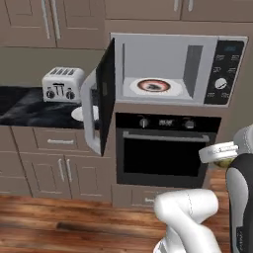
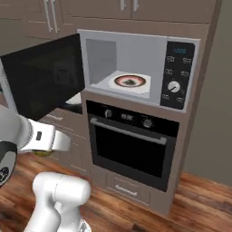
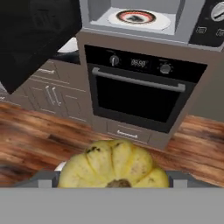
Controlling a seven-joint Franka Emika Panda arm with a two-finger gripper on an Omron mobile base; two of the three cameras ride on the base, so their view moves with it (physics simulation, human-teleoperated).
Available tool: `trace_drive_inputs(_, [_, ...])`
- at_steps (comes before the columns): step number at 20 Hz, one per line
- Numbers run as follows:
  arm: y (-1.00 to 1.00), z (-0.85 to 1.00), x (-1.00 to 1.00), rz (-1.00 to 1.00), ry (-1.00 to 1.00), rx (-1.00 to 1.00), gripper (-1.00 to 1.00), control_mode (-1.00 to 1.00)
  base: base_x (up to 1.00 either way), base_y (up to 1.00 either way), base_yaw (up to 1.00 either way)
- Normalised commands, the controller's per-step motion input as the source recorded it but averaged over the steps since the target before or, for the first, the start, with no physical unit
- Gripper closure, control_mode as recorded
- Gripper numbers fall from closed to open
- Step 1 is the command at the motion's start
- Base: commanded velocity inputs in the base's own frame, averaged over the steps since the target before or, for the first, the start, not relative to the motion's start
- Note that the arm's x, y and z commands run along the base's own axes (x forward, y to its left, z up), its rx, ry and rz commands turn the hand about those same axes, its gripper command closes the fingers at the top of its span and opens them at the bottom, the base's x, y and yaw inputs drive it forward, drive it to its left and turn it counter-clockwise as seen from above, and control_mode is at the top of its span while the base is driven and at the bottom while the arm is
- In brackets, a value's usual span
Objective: Pick the squash from the microwave and place it on plate located on the counter.
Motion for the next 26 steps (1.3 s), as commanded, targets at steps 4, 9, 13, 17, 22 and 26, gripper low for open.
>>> trace_drive_inputs(4, [0.00,0.00,0.00,0.00,0.00,0.00,1.00,1.00,-0.20,0.00,1.00])
trace_drive_inputs(9, [0.00,0.00,0.00,0.00,0.00,0.00,1.00,1.00,-0.21,0.00,1.00])
trace_drive_inputs(13, [0.00,0.00,0.00,0.00,0.00,0.00,1.00,1.00,-0.22,0.00,1.00])
trace_drive_inputs(17, [0.00,0.00,0.00,0.00,0.00,0.00,1.00,1.00,-0.17,0.00,0.98])
trace_drive_inputs(22, [0.00,0.00,0.00,0.00,0.00,0.00,1.00,1.00,0.48,0.44,0.46])
trace_drive_inputs(26, [0.00,0.00,0.00,0.00,0.00,0.00,1.00,1.00,0.98,0.45,0.08])
